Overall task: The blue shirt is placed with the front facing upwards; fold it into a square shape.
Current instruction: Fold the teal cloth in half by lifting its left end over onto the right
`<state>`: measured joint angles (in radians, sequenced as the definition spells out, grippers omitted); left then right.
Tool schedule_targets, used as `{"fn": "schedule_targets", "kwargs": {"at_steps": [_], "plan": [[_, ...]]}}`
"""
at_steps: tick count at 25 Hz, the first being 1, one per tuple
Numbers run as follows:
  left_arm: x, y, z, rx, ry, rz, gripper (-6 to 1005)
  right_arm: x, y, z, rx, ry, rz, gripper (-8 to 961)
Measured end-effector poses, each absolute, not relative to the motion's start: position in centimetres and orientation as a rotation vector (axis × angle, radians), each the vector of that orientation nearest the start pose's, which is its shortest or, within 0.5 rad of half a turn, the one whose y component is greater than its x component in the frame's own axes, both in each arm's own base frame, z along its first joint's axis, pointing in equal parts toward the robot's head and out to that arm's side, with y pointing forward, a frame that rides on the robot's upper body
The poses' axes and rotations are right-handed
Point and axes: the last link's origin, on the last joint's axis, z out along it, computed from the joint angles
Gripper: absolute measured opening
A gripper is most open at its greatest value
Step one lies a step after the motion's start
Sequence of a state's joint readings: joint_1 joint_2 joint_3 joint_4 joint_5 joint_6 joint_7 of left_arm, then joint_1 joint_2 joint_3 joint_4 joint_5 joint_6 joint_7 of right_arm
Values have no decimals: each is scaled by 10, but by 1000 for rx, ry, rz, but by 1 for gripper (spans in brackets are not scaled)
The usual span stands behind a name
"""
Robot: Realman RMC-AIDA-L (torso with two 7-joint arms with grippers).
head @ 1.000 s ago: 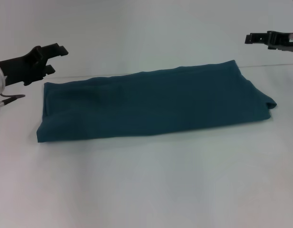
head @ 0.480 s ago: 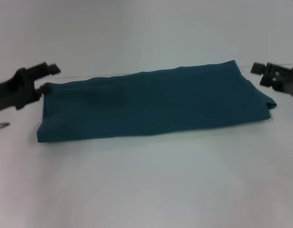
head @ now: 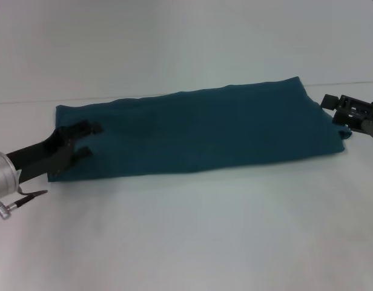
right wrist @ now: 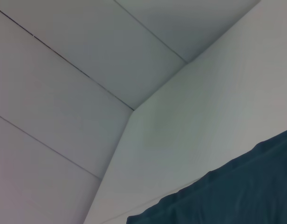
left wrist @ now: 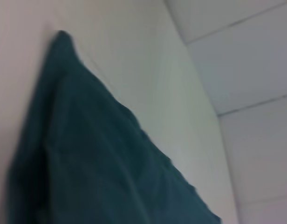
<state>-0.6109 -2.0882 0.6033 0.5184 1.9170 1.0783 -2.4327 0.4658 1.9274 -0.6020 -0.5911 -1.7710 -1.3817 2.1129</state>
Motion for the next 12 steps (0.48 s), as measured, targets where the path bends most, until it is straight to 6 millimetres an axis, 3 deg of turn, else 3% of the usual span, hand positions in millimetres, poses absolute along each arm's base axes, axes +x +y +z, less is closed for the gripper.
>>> {"fn": "schedule_targets", "kwargs": {"at_steps": [12], "plan": [[-316,387,-18,2094,2694,1177,731,318,357,87,-1971,1590,1039,927]]}}
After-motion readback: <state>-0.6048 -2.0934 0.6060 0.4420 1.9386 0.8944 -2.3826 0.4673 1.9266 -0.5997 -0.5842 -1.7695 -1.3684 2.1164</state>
